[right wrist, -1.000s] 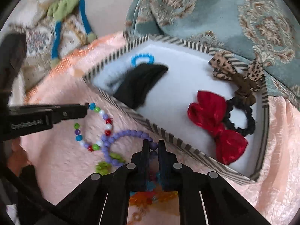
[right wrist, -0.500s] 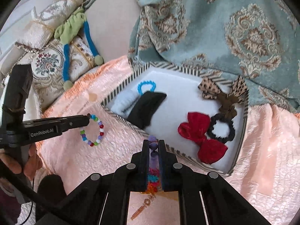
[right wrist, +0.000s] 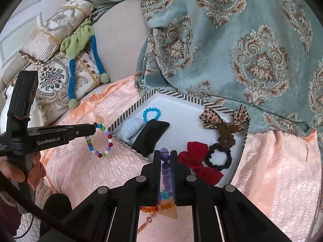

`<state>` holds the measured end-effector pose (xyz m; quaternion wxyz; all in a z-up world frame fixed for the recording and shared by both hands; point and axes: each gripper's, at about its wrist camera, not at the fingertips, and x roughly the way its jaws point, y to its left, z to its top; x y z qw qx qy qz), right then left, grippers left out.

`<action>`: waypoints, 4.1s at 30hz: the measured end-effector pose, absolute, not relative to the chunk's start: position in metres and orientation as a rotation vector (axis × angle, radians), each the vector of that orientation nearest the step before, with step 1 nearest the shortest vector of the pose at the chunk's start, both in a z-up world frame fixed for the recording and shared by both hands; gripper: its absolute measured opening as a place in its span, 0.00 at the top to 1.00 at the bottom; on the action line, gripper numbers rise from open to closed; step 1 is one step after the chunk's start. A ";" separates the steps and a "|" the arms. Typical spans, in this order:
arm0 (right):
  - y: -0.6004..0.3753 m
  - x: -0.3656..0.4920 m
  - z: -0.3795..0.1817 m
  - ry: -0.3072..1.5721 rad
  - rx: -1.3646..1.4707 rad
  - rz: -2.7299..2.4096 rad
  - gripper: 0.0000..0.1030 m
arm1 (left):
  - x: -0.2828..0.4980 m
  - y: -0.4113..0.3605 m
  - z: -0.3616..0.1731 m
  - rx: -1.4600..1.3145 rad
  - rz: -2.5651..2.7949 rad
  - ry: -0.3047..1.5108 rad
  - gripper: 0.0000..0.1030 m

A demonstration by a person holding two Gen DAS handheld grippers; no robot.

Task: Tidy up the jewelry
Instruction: 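Carry both bracelets over the tray with both tools, then lower both bracelets into the tray and open both tools, then lift both open tools away from the tray, then grasp the green flower bracelet with the left tool while the right tool grasps the orange bead bracelet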

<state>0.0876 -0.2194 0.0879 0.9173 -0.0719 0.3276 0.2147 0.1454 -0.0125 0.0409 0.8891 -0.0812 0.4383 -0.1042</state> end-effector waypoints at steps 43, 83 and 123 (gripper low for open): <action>-0.203 0.246 0.035 0.795 -0.083 0.409 0.92 | 0.329 -0.071 -0.003 -0.145 -0.192 0.985 0.92; -0.215 0.136 0.035 0.795 -0.068 0.340 0.58 | 0.184 -0.050 0.002 -0.065 -0.156 0.946 0.59; -0.251 0.094 -0.029 0.863 -0.007 0.267 0.92 | 0.112 -0.031 -0.047 -0.195 -0.199 1.130 0.50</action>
